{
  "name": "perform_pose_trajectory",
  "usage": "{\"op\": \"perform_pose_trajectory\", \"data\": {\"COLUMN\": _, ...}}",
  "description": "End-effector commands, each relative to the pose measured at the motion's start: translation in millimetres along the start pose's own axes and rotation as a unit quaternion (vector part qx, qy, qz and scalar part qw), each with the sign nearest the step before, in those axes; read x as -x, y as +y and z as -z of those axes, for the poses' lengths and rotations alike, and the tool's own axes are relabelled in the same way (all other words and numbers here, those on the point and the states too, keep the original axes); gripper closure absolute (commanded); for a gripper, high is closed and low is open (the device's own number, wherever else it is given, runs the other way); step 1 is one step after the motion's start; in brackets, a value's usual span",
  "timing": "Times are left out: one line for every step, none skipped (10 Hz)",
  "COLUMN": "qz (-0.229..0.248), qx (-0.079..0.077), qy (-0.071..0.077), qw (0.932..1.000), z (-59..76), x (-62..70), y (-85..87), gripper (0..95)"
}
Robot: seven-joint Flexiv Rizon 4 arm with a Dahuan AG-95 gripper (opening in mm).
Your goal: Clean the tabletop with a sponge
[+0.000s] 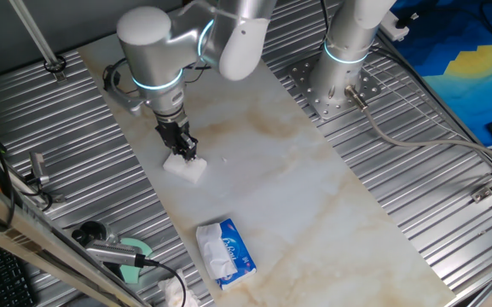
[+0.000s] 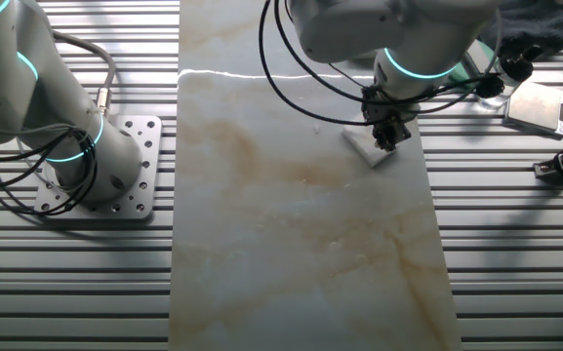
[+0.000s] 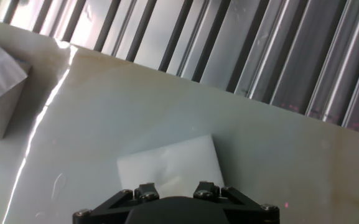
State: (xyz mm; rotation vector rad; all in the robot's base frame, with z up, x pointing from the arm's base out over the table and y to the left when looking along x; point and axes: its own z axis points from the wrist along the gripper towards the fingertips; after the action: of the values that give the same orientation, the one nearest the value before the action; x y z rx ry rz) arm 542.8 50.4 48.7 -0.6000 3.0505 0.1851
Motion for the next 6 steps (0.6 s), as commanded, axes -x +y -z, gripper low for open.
{"op": "perform_pose_trajectory", "data": {"qz": 0.001, "qx": -0.001, "qy": -0.001, "qw": 1.0, "z": -0.3, "x": -1.1, "y": 0.0, "gripper": 57.0}}
{"op": "perform_pose_trajectory", "data": {"qz": 0.008, "qx": -0.002, "qy": 0.001, "qw": 1.0, "z": -2.4, "x": -1.6, "y": 0.5, "gripper": 57.0}}
{"op": "perform_pose_trajectory", "data": {"qz": 0.01, "qx": 0.0, "qy": -0.001, "qw": 0.9999, "z": -6.1, "x": -2.2, "y": 1.3, "gripper": 57.0}}
{"op": "perform_pose_trajectory", "data": {"qz": 0.013, "qx": 0.0, "qy": -0.001, "qw": 0.9999, "z": -11.9, "x": -3.0, "y": 2.7, "gripper": 57.0}}
{"op": "perform_pose_trajectory", "data": {"qz": 0.011, "qx": 0.003, "qy": -0.001, "qw": 0.9999, "z": -17.7, "x": -3.7, "y": 4.1, "gripper": 57.0}}
{"op": "perform_pose_trajectory", "data": {"qz": 0.014, "qx": 0.004, "qy": 0.0, "qw": 0.9999, "z": -21.4, "x": -4.1, "y": 5.3, "gripper": 57.0}}
